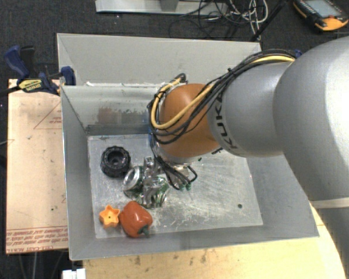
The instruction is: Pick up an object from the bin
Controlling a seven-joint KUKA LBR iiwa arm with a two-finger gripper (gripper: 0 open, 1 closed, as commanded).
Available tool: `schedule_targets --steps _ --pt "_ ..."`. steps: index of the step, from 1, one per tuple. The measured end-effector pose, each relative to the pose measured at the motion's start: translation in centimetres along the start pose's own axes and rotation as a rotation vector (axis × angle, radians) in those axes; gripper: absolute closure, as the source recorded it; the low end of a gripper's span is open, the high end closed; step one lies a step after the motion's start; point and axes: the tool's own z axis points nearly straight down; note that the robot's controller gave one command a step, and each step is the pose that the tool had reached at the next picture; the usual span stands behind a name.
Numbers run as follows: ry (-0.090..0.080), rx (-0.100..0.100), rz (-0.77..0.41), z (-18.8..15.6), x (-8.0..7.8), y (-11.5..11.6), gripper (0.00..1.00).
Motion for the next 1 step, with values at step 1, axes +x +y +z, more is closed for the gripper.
schedule_targets --steps 1 --pt "0.03 0.008 -0.013 -3.55 -0.18 -0.51 1.0"
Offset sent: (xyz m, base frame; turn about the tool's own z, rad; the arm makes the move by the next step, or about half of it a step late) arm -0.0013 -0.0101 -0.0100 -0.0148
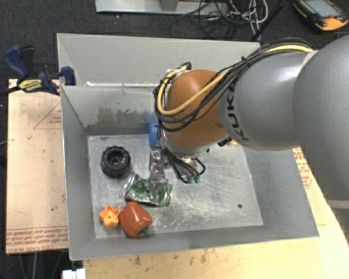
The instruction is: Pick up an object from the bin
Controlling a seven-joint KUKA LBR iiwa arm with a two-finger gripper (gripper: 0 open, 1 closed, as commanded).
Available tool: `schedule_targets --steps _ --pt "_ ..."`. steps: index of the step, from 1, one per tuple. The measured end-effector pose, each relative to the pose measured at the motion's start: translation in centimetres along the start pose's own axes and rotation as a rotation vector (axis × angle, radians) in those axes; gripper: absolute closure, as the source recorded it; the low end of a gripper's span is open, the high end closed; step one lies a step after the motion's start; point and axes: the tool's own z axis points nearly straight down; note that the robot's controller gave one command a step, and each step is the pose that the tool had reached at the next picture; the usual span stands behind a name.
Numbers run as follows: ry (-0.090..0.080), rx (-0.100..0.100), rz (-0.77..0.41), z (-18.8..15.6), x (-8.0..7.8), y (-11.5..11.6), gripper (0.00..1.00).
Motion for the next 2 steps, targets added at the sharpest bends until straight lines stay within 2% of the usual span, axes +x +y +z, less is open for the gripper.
schedule_targets --steps 1,2 --pt "-0.01 0.001 0.001 -1.4 -0.2 -0.2 1.0" --pt "0.013 0.002 -0.001 -3.1 -0.1 0.0 1.0"
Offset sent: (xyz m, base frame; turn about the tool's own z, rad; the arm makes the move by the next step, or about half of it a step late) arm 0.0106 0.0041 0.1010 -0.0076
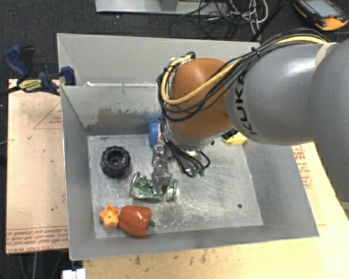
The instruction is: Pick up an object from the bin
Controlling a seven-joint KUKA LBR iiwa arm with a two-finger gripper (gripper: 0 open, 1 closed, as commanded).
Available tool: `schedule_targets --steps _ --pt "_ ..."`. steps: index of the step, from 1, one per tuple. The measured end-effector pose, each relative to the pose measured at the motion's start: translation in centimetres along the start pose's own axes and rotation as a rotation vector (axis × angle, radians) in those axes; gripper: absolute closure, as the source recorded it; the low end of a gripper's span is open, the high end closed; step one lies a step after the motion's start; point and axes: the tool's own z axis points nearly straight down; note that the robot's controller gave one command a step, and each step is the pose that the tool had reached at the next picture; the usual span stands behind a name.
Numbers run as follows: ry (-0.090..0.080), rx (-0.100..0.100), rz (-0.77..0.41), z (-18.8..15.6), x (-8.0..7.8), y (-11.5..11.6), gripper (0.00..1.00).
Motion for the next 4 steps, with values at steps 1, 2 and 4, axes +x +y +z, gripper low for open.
schedule_targets --steps 1,2,4 --pt "-0.026 -0.001 0.01 -2.2 -0.6 -0.3 1.0" --pt "-0.008 -0.001 0.016 -0.2 -0.2 -0.2 1.0" --pt "-0.014 -0.001 0.021 -6.1 -1.0 -1.0 1.0"
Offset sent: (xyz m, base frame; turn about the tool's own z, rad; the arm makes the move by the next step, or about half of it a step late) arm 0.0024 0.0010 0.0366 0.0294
